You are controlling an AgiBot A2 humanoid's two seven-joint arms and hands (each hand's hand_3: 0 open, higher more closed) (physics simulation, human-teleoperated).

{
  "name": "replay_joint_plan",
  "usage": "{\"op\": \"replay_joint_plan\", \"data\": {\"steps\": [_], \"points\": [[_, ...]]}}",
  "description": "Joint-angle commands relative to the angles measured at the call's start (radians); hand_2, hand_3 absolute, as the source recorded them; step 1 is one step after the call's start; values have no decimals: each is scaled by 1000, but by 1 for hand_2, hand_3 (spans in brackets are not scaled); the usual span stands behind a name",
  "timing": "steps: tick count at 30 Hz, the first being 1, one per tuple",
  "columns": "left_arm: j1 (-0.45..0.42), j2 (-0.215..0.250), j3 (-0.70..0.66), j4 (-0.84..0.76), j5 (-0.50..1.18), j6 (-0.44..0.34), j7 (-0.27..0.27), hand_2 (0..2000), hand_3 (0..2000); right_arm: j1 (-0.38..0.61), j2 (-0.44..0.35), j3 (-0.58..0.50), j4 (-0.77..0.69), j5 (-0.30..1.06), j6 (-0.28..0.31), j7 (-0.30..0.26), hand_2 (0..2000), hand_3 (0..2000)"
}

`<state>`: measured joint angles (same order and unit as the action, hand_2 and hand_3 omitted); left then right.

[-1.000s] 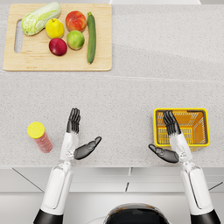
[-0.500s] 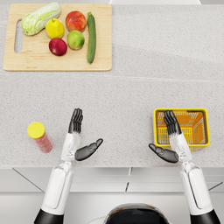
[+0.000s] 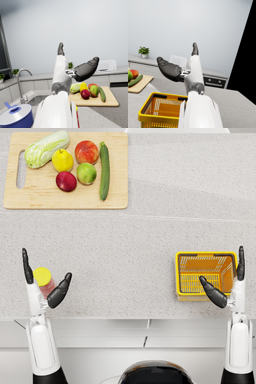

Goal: Pick up the red potato chip and place it into the yellow basket

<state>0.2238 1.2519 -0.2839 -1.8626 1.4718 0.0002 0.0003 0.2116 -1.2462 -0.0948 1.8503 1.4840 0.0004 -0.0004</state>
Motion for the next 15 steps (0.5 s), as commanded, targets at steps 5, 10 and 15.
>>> {"op": "replay_joint_plan", "data": {"steps": [5,10,15], "points": [[-37,21,-93,145,34,0,0,0,0,-26,-8,-9,-39,24,0,0,0,0],[-71,38,-57,215,40,0,0,0,0,-13,-17,38,-46,29,0,0,0,0],[-68,44,-11,395,41,0,0,0,0,11,-28,79,-56,30,0,0,0,0]]}}
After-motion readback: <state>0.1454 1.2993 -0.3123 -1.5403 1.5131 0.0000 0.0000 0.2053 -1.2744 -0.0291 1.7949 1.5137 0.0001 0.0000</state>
